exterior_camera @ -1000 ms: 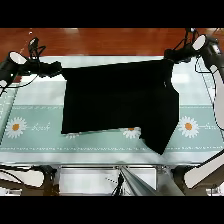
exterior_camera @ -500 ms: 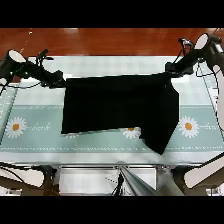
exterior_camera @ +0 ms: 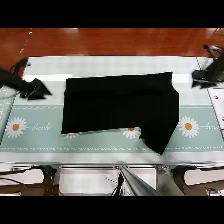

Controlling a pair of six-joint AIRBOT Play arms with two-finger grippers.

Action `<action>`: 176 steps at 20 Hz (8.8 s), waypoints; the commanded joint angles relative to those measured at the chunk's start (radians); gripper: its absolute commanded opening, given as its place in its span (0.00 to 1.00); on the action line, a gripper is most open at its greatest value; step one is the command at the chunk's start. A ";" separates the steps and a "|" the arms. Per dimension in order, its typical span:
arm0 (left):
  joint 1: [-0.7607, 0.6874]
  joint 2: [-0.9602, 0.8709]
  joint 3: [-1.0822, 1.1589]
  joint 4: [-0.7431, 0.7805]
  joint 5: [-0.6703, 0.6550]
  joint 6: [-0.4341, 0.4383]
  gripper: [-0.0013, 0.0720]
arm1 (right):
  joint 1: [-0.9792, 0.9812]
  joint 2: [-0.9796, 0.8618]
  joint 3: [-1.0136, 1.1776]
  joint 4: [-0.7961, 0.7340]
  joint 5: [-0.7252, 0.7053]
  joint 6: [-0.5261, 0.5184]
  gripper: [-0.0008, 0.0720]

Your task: Fold the shirts.

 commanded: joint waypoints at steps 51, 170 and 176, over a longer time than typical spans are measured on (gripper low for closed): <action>-0.065 0.026 -0.647 -0.371 0.362 0.201 0.06 | -0.097 0.365 -1.051 0.561 -0.532 -0.258 0.24; -0.075 0.532 0.279 -0.435 0.057 0.143 0.06 | 0.822 -0.018 -0.279 0.530 -0.808 0.374 0.04; -0.075 0.566 0.198 -0.380 0.059 0.139 0.06 | 0.821 -0.037 -0.278 0.586 -0.781 0.292 0.62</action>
